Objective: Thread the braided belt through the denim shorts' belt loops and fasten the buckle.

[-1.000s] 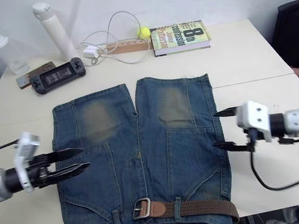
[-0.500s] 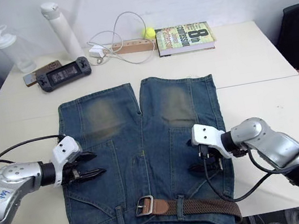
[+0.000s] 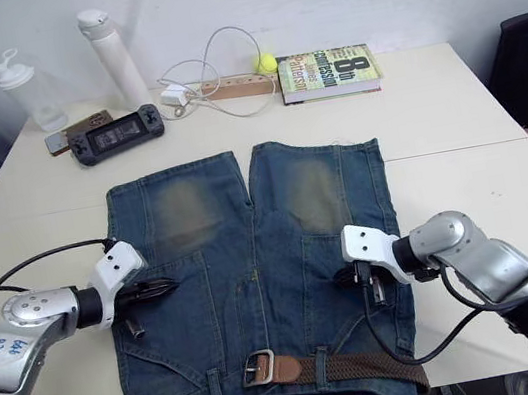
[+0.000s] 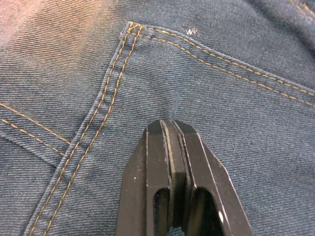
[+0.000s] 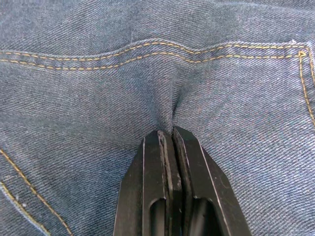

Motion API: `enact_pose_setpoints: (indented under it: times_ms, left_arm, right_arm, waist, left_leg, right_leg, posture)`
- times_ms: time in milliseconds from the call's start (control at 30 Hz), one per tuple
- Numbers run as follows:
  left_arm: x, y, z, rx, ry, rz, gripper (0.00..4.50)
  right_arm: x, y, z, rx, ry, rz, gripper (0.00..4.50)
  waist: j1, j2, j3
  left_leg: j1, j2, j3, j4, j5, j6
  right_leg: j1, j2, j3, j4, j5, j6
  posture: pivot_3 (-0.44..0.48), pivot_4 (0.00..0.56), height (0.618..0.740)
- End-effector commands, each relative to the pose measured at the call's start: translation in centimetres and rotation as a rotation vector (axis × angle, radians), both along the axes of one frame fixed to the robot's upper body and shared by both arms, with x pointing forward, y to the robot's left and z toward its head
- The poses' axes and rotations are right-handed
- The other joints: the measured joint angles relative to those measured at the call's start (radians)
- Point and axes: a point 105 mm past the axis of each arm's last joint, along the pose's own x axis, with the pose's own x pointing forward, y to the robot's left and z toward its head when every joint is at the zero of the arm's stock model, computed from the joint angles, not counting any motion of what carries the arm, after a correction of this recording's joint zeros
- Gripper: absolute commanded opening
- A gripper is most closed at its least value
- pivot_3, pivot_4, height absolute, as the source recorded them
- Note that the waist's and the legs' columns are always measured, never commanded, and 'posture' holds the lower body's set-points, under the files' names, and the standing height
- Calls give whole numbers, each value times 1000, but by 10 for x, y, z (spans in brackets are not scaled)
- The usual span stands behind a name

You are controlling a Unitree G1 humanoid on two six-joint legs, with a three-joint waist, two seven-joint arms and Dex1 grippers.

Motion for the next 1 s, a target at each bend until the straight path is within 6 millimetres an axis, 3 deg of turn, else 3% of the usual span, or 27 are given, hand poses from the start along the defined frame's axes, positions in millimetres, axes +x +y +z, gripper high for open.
enact_pose_setpoints:
  times_ms: [33,167,300,467,567,767,1000]
  left_arm:
    - [13,-8,12,-21,-58,-8,0]
    - [42,-6,32,-37,-163,33,0]
    - [71,-3,48,-14,-261,67,0]
    - [119,-3,66,42,-397,112,0]
    - [139,-9,68,57,-424,116,0]
    - [152,-25,62,72,-404,69,0]
    - [148,-20,52,76,-350,41,0]
  right_arm:
    - [18,5,23,38,-65,-29,81]
    - [56,5,48,54,-158,-107,81]
    - [89,-2,59,27,-225,-193,81]
    - [137,-20,63,-31,-304,-366,81]
    - [153,-25,64,-31,-312,-443,81]
    - [162,-29,60,-18,-282,-499,81]
    - [149,-16,53,24,-221,-405,81]
  waist:
    - [0,1,2]
    - [1,0,4]
    - [2,-2,5]
    - [2,-8,9]
    - [0,-8,10]
    - [-5,-8,10]
    - [-7,-8,10]
  left_leg:
    - [-2,0,0,0,1,0]
    - [-20,-1,0,5,6,-2]
    - [-35,-2,0,13,9,-4]
    - [-37,-3,1,19,9,-3]
    - [-37,-3,1,19,9,-3]
    - [-47,-4,0,22,9,-2]
    - [-49,-6,0,23,11,0]
  right_leg:
    - [-2,0,0,0,0,1]
    - [-21,0,-1,7,1,2]
    - [-35,0,-2,15,1,2]
    - [-36,1,-2,22,1,3]
    - [-36,1,-3,24,2,3]
    - [-44,0,-7,26,2,4]
    - [-47,-2,-7,28,3,5]
  posture:
    - [0,150,735]
    - [0,150,735]
    - [0,150,735]
    - [0,150,735]
    - [0,150,735]
    - [0,150,735]
    - [0,150,735]
